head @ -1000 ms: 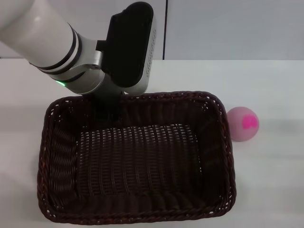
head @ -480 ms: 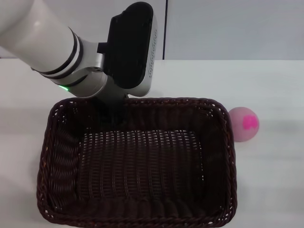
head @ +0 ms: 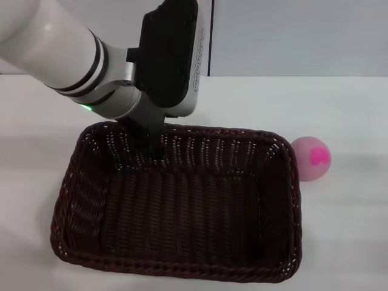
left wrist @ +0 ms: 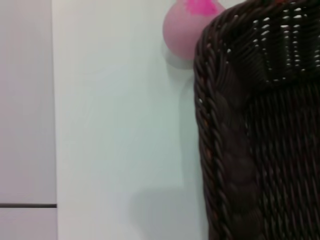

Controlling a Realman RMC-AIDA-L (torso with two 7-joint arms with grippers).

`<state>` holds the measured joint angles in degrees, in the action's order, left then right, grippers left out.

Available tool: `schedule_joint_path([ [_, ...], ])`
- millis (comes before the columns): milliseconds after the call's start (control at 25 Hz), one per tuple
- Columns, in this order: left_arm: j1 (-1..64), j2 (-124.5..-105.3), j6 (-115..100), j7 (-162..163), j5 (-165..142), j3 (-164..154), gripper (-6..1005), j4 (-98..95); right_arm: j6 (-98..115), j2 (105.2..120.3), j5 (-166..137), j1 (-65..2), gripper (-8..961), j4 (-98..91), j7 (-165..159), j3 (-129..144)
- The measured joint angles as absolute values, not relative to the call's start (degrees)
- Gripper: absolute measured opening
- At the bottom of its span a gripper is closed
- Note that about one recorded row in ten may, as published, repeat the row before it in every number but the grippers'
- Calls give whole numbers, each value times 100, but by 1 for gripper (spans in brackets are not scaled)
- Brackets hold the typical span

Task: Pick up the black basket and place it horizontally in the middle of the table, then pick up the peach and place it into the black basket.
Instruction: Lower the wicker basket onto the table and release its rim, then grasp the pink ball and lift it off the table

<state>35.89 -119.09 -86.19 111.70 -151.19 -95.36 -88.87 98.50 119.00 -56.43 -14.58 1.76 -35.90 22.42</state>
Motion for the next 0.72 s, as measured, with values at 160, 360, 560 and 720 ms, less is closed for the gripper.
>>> schedule_joint_path([
  [160, 3581, -11905, -8578, 11168, -15128, -9517, 508, -8894, 9861, 11889, -5646, -1451, 638, 146, -3615, 2262],
  [360, 3349, -11869, -8296, 11166, -14732, -8718, 640, -9043, 9677, 11831, -6226, -1121, 638, -1141, -4798, 2613],
  [560, 2778, -11840, -7809, 10911, -13420, -7320, 636, -9077, 9019, 11697, -8770, -856, 638, -4298, -8342, 2498],
  [720, 2401, -11835, -7452, 10677, -12659, -6867, 635, -9000, 9330, 11565, -10286, -1048, 638, -5861, -10098, 2331],
])
